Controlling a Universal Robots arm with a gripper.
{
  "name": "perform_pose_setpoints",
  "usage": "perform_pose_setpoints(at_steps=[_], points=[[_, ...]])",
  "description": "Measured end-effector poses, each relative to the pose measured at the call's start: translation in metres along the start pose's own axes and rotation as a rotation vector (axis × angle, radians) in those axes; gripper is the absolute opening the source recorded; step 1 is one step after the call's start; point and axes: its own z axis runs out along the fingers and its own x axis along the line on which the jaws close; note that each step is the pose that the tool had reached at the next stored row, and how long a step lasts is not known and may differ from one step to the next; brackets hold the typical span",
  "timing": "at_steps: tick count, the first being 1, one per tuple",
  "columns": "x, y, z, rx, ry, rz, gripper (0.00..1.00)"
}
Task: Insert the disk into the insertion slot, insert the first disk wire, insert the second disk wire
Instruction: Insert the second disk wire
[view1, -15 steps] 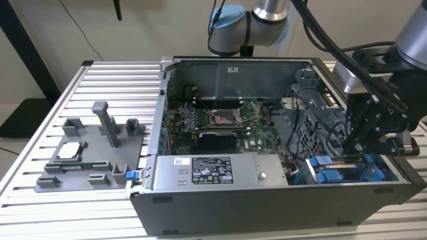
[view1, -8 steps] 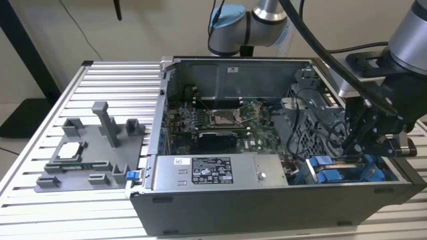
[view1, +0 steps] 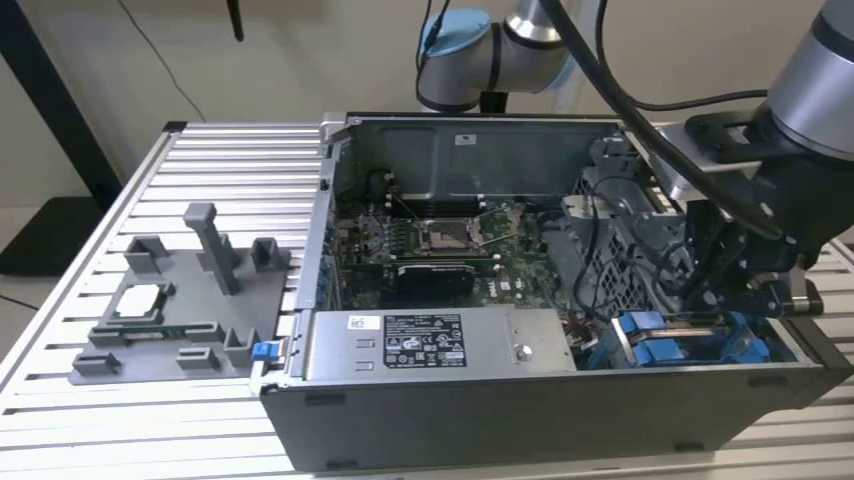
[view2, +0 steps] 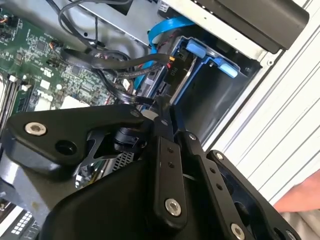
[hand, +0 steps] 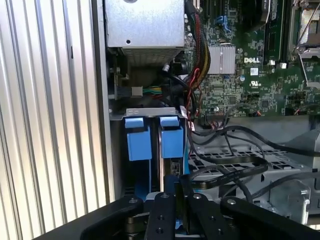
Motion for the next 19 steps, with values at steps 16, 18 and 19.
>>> perform_pose_setpoints(at_steps=[16, 18, 19], points=[[0.0014, -0.0067, 0.0082, 0.0029, -0.0307, 0.003, 0.0], [0.0019, -0.0068, 0.0088, 0.0029, -0.0307, 0.002, 0.0], [0.0021, -0.0067, 0.0091, 0.0029, -0.0306, 0.002, 0.0]])
